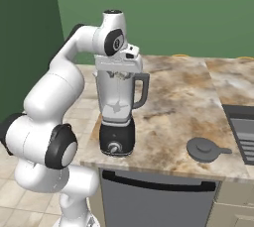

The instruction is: Grab the garlic and onion from the fridge, place them in the blender, close the lid, and turn on the blender to create a marinade.

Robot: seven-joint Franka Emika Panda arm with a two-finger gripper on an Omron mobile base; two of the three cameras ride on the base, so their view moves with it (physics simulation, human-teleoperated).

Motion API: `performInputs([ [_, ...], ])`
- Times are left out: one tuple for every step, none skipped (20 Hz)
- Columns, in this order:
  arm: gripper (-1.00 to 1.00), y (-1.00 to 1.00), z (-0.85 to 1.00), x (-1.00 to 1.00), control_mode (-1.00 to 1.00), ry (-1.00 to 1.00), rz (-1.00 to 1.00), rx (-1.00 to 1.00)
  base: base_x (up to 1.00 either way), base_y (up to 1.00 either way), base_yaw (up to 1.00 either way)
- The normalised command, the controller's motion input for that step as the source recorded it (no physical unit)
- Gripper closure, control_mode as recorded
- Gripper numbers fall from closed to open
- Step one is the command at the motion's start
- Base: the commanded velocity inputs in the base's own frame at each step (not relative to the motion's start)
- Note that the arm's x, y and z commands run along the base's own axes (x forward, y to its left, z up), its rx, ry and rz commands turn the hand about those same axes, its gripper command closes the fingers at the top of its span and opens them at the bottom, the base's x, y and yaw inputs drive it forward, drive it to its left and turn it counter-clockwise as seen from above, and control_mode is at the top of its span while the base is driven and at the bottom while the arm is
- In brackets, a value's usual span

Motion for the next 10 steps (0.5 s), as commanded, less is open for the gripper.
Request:
performInputs([
  [1.00,0.15,-0.79,0.00,-1.00,0.22,0.12,0.00,0.00,0.00,0.00],
  [1.00,0.12,-0.72,0.00,-1.00,0.20,0.12,0.00,0.00,0.00,0.00],
  [1.00,0.00,-0.51,-0.39,-1.00,0.07,0.11,0.00,0.00,0.00,0.00],
  [1.00,0.01,-0.50,-0.46,-1.00,0.05,0.11,0.00,0.00,0.00,0.00],
  [1.00,0.00,-0.45,-0.61,-1.00,0.00,0.11,0.00,0.00,0.00,0.00],
  [1.00,0.03,-0.47,-0.57,-1.00,0.00,0.10,0.00,0.00,0.00,0.00],
  [1.00,0.10,-0.49,-0.39,-1.00,0.03,0.09,0.00,0.00,0.00,0.00],
  [1.00,0.15,-0.41,0.00,-1.00,0.05,0.08,0.00,0.00,0.00,0.00],
  [1.00,0.04,-0.26,0.00,-1.00,0.06,0.06,0.00,0.00,0.00,0.00],
  [1.00,0.00,-0.16,0.09,-1.00,0.03,0.03,0.00,0.00,0.00,0.00],
])
